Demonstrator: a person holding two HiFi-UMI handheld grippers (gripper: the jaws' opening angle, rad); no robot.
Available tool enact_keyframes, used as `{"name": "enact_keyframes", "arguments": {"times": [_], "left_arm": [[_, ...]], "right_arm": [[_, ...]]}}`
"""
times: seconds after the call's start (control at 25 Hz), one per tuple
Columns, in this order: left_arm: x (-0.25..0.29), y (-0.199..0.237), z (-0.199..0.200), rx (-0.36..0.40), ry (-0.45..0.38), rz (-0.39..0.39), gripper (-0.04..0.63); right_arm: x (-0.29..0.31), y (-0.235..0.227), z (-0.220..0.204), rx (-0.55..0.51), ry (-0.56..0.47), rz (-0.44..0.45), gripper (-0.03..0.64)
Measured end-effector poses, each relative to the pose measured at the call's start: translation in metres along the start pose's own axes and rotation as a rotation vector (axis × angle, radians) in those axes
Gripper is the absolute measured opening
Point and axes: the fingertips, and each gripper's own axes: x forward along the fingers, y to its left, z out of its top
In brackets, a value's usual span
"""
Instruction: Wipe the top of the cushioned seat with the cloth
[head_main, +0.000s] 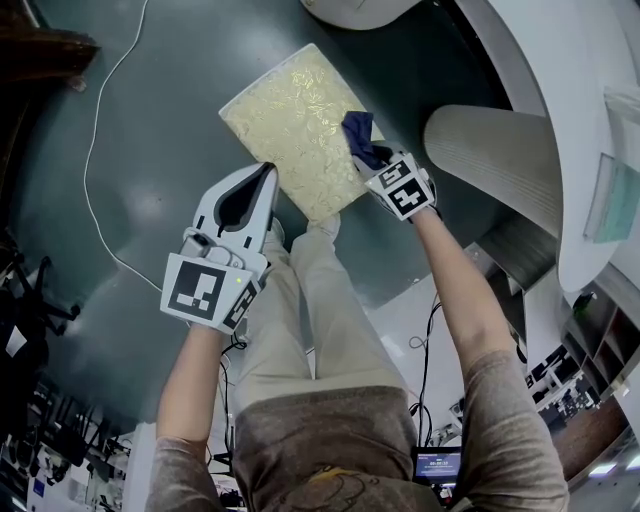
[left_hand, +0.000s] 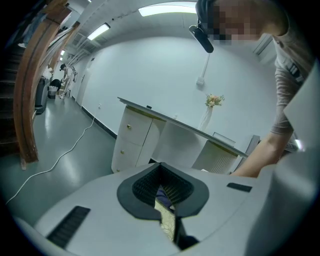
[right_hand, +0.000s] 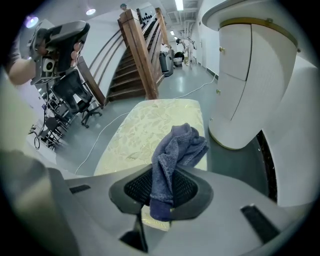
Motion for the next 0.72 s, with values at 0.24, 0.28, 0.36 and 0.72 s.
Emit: {"name": "enact_keyframes", "arguments": {"times": [0.24,0.28,0.36,0.72], "left_arm": [[-0.012,0.003,-0.002,-0.006,-0.007,0.006,0.015],[-0.015,0.004,-0.003,-0.006,-0.007,0.007,0.015],[-0.02,0.005,-0.006,-0.005,-0.006,0.008,0.015],[-0.046,0.01,-0.014,-0.014,-0.014,0.027,0.015]], "right_arm": [[0.013,0.046,0.008,-0.021,-0.009,0.063,0.094],[0.014,0.052,0.009,-0.019,-0.012,0.069,0.094],[0.018,0.065,0.011,-0.018,-0.017,0.083,0.094],[0.031,0.119,0.019,-0.034,-0.032,0.141,0.094]]}}
